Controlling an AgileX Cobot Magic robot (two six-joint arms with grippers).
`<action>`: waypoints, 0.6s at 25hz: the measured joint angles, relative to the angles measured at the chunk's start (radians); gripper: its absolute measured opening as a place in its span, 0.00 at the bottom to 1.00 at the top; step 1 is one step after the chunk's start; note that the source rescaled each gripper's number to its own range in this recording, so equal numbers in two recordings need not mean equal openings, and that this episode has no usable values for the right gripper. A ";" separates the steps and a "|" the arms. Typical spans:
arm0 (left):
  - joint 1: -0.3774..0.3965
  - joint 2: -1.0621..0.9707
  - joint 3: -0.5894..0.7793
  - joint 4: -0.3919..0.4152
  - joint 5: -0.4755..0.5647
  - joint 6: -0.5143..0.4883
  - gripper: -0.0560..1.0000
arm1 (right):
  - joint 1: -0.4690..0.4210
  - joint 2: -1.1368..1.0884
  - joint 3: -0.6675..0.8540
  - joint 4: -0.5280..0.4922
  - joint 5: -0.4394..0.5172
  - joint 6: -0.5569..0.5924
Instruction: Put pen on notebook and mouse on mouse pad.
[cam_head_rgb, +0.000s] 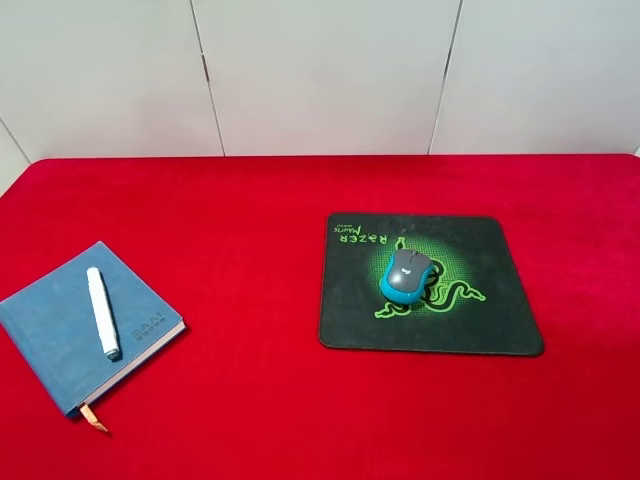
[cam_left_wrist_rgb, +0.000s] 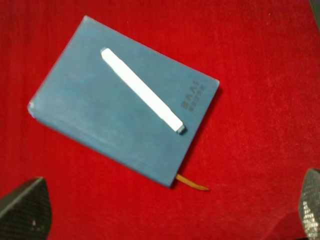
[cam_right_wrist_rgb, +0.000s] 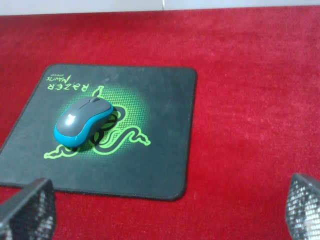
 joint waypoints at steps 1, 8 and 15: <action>0.007 -0.017 0.000 -0.002 0.000 0.032 1.00 | 0.000 0.000 0.000 0.000 0.000 0.000; 0.083 -0.130 0.067 -0.005 -0.001 0.104 1.00 | 0.000 0.000 0.000 0.000 0.000 0.000; 0.151 -0.280 0.261 -0.053 -0.086 0.094 1.00 | 0.000 0.000 0.000 0.000 0.000 0.000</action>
